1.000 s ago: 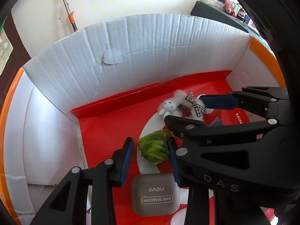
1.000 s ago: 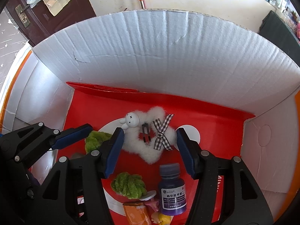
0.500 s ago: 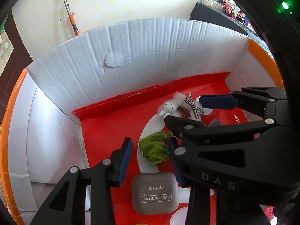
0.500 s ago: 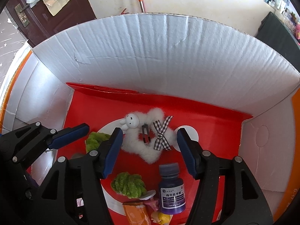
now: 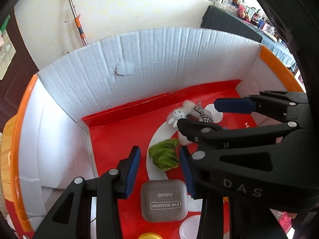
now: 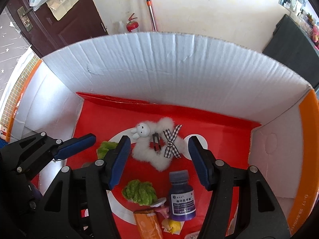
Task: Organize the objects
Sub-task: 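Open both grippers and lift them out of the box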
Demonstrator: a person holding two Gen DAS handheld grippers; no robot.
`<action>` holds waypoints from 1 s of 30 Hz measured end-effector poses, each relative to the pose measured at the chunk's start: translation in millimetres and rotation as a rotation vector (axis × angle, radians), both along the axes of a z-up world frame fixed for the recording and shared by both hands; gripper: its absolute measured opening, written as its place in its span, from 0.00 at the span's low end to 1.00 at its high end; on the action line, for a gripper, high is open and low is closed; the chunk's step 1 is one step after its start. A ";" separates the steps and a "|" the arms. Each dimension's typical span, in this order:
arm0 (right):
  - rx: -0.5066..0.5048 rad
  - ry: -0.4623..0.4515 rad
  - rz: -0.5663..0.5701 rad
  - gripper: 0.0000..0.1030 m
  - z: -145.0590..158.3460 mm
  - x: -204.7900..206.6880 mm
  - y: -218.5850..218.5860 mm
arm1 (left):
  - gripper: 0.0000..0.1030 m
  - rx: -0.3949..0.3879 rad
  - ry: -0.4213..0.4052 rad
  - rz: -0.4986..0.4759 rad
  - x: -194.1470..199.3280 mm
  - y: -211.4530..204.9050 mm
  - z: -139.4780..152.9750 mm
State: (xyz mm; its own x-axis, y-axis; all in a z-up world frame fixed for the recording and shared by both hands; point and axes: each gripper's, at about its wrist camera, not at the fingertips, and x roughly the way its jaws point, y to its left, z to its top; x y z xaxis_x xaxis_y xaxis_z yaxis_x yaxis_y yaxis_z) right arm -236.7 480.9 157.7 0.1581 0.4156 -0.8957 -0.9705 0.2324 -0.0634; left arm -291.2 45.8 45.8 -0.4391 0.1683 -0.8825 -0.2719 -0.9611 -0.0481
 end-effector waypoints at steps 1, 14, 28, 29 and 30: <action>0.004 -0.002 0.000 0.58 1.5 0.2 -2.6 | 0.44 0.001 0.004 0.002 1.6 0.2 1.8; 0.098 -0.020 0.001 0.62 39.5 -6.4 -35.1 | 0.49 0.053 0.069 0.032 20.7 -24.3 24.5; 0.269 -0.111 0.020 0.68 82.7 -32.5 -107.5 | 0.70 0.120 0.225 0.109 73.6 -59.6 57.5; 0.284 -0.122 0.022 0.69 84.7 -34.1 -113.2 | 0.71 0.121 0.236 0.115 76.5 -59.6 59.9; 0.299 -0.133 0.025 0.72 86.6 -35.8 -119.0 | 0.73 0.122 0.249 0.121 78.9 -57.5 60.6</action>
State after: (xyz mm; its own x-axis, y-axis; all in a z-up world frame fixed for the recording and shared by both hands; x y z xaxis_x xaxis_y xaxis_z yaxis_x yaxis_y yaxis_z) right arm -272.5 361.9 244.3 0.2522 0.6620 -0.7058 -0.9639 0.2363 -0.1228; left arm -212.2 -11.7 106.4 -0.6632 0.1998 -0.7213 -0.1736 -0.9785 -0.1114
